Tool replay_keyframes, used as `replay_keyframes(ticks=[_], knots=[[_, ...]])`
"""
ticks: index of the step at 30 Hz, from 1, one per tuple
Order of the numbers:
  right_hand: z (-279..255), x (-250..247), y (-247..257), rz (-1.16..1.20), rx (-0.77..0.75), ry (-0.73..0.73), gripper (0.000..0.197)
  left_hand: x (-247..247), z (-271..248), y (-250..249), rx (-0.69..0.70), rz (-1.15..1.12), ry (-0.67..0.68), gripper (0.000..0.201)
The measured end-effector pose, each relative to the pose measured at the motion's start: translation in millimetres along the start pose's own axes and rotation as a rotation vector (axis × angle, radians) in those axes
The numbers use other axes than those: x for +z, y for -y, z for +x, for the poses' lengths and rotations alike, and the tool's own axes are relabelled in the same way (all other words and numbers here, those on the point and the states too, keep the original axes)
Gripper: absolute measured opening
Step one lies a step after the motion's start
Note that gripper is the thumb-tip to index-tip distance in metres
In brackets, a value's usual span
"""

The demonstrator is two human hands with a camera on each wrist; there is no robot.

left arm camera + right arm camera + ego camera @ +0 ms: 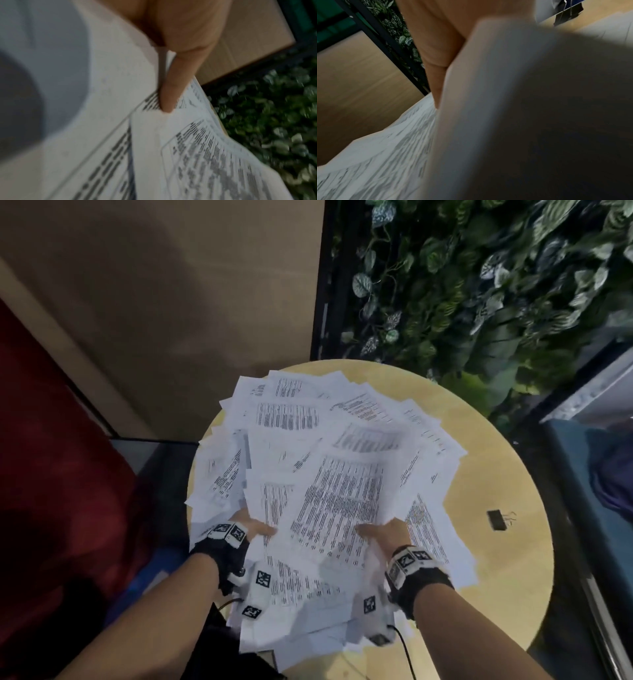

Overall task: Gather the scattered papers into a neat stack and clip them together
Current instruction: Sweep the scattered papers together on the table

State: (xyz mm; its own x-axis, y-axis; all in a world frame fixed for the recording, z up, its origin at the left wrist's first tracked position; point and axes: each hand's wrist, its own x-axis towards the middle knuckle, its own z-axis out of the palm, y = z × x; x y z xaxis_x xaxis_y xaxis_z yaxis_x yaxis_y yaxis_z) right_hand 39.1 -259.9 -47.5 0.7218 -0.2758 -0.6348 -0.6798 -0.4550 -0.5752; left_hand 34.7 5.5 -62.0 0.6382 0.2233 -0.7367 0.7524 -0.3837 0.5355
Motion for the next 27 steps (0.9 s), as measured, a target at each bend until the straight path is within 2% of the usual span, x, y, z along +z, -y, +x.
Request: replay_keyframes(ticks=[2, 3, 5, 7, 9, 10, 13, 15, 17, 19, 21, 24, 25, 27], knots=[[0, -10, -1, -0.058, -0.036, 0.063, 0.039, -3, -2, 0, 0.005, 0.155, 0.021, 0.072], [3, -15, -4, -0.125, -0.037, 0.111, 0.037, -6, -4, 0, 0.002, 0.195, 0.047, 0.073], [7, -22, -10, -0.290, 0.003, 0.207, 0.049, -10, -3, 2, -0.009, 0.197, 0.034, 0.079], [15, -24, -19, -0.356, 0.008, 0.251, 0.069, -12, -5, 3, -0.048, 0.209, 0.014, 0.089], [12, -26, -18, -0.246, -0.028, 0.206, 0.085, -11, -2, 5, -0.075, 0.164, 0.010, 0.095], [9, -25, -15, -0.178, -0.045, 0.151, 0.081, -10, -2, 4, -0.084, 0.137, 0.008, 0.096], [6, -16, -8, -0.081, -0.118, 0.004, 0.052, -9, -3, 1, -0.107, 0.111, 0.002, 0.093], [7, -4, -6, -0.100, -0.135, 0.012, 0.043, -9, -8, 0, -0.105, 0.042, 0.013, 0.084], [5, 11, -6, -0.166, -0.148, 0.067, 0.043, -9, -6, 2, -0.044, -0.016, 0.075, 0.075], [2, 24, -5, -0.187, -0.191, 0.094, 0.048, -9, -4, 3, 0.008, 0.053, 0.143, 0.076], [3, 31, -4, -0.202, -0.239, 0.036, 0.050, -9, -5, 2, 0.047, 0.092, 0.113, 0.072], [7, 25, 2, -0.109, -0.259, -0.123, 0.064, -14, -10, -4, 0.108, 0.003, 0.062, 0.062], [8, 19, 5, 0.000, -0.254, -0.114, 0.074, -18, -9, -6, 0.135, -0.055, 0.071, 0.059], [9, 1, 13, 0.261, -0.219, 0.035, 0.106, -26, -14, -14, 0.198, -0.148, 0.107, 0.057]])
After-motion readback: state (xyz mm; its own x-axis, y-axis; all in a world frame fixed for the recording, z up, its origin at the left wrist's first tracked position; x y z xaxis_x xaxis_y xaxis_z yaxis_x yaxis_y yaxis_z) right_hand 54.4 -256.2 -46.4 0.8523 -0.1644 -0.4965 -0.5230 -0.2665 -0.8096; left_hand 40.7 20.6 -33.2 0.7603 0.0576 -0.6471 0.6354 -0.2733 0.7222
